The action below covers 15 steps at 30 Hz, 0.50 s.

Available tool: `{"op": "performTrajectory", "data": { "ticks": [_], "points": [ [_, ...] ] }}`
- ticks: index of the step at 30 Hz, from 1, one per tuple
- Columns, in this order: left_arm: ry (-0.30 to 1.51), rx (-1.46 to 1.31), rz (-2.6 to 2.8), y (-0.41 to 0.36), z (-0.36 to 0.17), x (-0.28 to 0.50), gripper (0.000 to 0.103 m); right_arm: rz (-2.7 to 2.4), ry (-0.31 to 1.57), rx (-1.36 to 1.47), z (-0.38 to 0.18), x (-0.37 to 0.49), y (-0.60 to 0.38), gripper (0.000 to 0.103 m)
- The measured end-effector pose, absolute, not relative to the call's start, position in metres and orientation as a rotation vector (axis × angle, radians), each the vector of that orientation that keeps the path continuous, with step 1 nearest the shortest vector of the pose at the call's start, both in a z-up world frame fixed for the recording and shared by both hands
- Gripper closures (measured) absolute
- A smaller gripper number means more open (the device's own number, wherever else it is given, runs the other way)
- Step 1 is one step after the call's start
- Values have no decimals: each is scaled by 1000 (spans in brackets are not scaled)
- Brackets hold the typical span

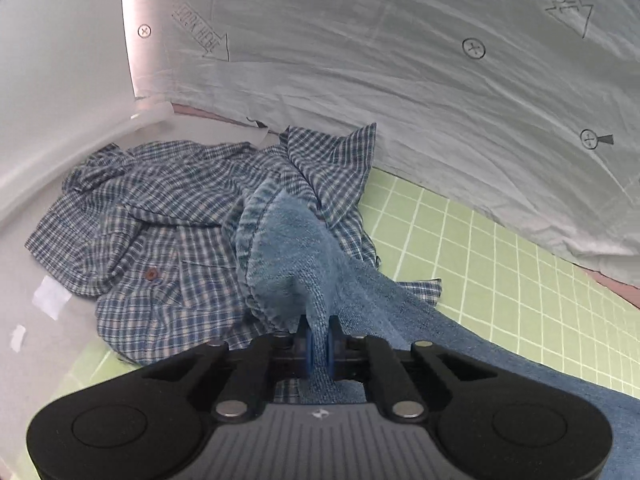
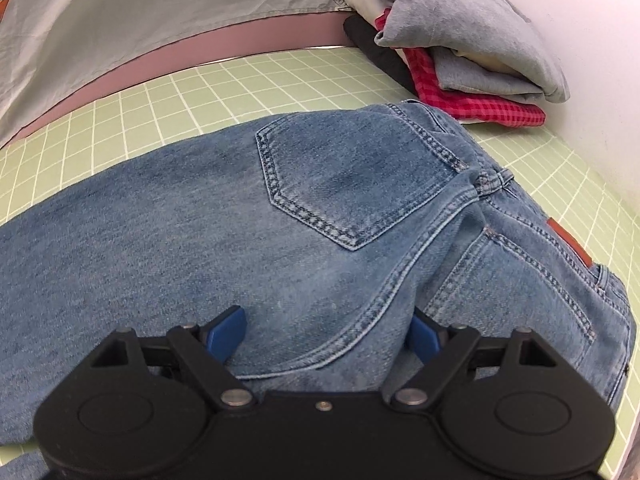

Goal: Fold clothes

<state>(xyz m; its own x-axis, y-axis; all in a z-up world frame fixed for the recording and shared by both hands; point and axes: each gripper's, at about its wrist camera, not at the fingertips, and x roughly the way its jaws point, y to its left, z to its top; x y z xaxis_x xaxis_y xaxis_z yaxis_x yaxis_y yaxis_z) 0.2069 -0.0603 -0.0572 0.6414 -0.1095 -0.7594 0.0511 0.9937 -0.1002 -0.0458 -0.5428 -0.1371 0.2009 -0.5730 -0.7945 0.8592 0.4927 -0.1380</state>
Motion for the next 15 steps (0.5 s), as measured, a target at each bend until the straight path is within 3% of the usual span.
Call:
{"op": "performTrajectory", "data": {
  "ticks": [5, 8, 11, 15],
  "points": [
    [923, -89, -44, -29, -39, 166, 95, -1033, 906, 375, -138, -47, -541, 17],
    [1051, -97, 71, -7, -67, 153, 86, -1025, 905, 379, -139, -49, -542, 17],
    [1095, -76, 167, 13, -82, 143, 85, -1016, 908, 375, -138, -51, -542, 17],
    [1053, -83, 165, 29, -80, 147, 59, -998, 904, 367, -135, -50, -547, 17]
  ]
}}
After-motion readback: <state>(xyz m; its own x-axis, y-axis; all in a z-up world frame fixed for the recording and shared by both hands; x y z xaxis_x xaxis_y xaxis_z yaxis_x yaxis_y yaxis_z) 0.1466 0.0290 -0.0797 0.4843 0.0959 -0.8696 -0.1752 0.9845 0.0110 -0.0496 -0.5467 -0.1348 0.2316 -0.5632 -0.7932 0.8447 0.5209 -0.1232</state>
